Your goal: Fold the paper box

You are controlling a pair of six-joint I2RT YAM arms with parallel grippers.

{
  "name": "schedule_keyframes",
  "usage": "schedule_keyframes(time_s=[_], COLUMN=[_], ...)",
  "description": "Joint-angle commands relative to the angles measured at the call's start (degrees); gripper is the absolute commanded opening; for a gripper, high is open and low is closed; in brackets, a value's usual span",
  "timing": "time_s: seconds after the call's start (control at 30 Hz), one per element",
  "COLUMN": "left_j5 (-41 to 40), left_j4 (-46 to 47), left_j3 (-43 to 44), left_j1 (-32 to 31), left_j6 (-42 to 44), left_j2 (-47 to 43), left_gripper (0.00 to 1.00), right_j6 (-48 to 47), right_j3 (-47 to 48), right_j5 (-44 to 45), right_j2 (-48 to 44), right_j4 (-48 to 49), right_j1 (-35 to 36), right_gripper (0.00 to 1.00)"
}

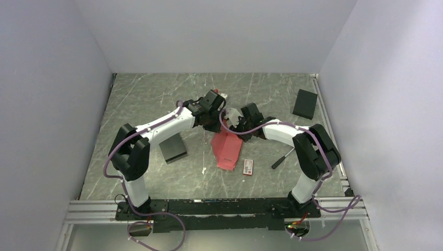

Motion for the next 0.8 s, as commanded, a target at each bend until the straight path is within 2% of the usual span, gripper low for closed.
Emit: schedule_keyframes(time_s=[0.0, 0.1, 0.27, 0.43, 0.53, 0.77], left_j5=[7.8, 7.2, 7.3, 7.2, 7.2, 8.8], left_j4=[3.4, 3.1, 3.6, 3.5, 3.7, 6.3], left_j3=[3.0, 2.5, 2.0, 2.4, 2.3, 1.0], left_j1=[-4.1, -4.1, -4.1, -4.0, -4.0, -3.8], left_j6=[2.6, 2.6, 2.5, 2.6, 2.4, 1.3], left_j2=[0.8, 0.4, 0.1, 0.1, 0.0, -1.2], left_gripper=[0.00, 0.00, 0.00, 0.00, 0.00, 0.00], right_j6=[-1.0, 0.1, 1.0, 0.3, -0.2, -1.3], right_j3=[1.1, 1.1, 1.8, 1.8, 1.4, -0.9], right_j5=[-0.5, -2.5, -2.5, -2.0, -0.4, 5.8], right_j2=[1.1, 0.3, 0.9, 1.2, 1.2, 2.1], right_j4=[2.4, 2.0, 1.7, 1.2, 1.5, 3.2], right_j1=[3.1, 2.3, 1.8, 1.8, 2.1, 4.5], right_gripper=[0.37, 0.42, 0.38, 0.19, 0.02, 0.00])
